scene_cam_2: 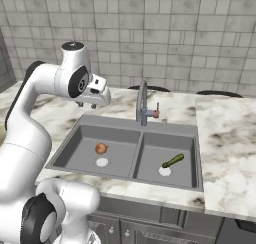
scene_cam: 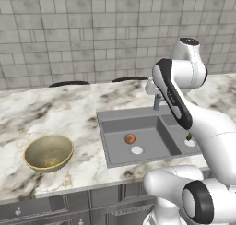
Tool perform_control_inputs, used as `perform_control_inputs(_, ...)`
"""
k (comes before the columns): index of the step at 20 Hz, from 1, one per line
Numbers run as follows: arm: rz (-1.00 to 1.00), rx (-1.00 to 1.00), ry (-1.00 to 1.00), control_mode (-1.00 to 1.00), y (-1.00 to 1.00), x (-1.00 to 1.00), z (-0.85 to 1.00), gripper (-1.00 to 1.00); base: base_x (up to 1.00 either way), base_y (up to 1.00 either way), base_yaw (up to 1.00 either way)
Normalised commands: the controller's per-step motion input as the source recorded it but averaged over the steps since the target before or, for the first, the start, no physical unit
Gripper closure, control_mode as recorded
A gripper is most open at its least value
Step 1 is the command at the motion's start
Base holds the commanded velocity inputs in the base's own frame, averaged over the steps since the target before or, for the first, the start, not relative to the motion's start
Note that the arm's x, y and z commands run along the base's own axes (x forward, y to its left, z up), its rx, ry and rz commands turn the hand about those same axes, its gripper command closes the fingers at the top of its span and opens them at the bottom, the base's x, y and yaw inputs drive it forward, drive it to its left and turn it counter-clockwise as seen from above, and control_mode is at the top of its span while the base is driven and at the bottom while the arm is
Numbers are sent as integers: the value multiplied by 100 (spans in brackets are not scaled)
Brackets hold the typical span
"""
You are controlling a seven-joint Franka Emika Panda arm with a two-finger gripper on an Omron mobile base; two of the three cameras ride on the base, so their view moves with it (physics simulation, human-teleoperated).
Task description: Remove the squash and onion from the sink. Then move the bowl and cup from the counter to the sink for washing.
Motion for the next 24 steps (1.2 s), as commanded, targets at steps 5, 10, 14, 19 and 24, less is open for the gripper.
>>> perform_control_inputs(5, 0, 0, -1, -100, 0, -2, 0, -100, 0, 0, 0)
perform_control_inputs(10, 0, 0, 0, -100, 0, -2, 0, -100, 0, 0, 0)
perform_control_inputs(14, -5, 0, 0, -100, 9, -6, -9, -100, 0, 0, 0)
perform_control_inputs(19, -3, 0, 0, -100, 16, -7, -15, -100, 0, 0, 0)
perform_control_inputs(24, -2, 0, 3, -100, 13, -2, -13, -100, 0, 0, 0)
